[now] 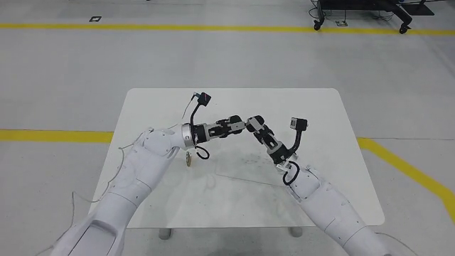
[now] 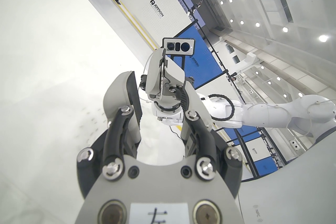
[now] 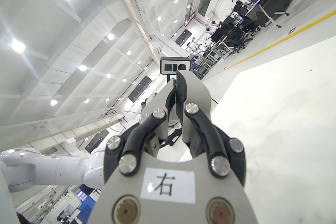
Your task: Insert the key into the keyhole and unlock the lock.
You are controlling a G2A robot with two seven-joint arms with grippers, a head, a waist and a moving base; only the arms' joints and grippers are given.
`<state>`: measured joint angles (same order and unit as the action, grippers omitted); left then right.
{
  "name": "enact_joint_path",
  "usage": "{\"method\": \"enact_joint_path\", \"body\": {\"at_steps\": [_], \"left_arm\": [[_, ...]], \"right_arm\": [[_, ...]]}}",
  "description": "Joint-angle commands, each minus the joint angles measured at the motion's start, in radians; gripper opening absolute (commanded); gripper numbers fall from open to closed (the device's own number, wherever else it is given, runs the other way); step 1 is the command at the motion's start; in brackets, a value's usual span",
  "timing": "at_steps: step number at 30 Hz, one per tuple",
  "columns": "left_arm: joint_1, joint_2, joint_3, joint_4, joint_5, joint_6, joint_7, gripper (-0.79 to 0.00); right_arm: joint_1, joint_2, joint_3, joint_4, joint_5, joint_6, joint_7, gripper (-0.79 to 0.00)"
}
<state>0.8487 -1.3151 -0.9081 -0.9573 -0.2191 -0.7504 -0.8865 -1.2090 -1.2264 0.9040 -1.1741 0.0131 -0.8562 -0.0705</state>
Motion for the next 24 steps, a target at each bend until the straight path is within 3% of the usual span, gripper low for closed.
{"method": "enact_joint_path", "body": {"at_steps": [1, 9, 14, 24], "left_arm": [[-0.003, -0.001, 0.004, 0.003, 0.007, -0.002, 0.000, -0.480], [-0.009, -0.004, 0.012, 0.013, 0.014, -0.006, 0.007, -0.514], [-0.011, -0.005, 0.015, 0.016, 0.024, -0.003, 0.013, -0.785], [-0.005, -0.005, 0.012, 0.014, 0.066, 0.020, 0.073, -0.785]], "right_arm": [[0.005, -0.004, -0.001, 0.009, 0.004, 0.000, 0.007, -0.785], [0.013, -0.020, 0.007, 0.032, -0.011, 0.002, 0.008, -0.785], [0.010, -0.027, 0.014, 0.036, -0.021, -0.002, 0.012, -0.785], [-0.004, -0.036, 0.041, 0.036, -0.047, -0.008, 0.011, -0.785]]}}
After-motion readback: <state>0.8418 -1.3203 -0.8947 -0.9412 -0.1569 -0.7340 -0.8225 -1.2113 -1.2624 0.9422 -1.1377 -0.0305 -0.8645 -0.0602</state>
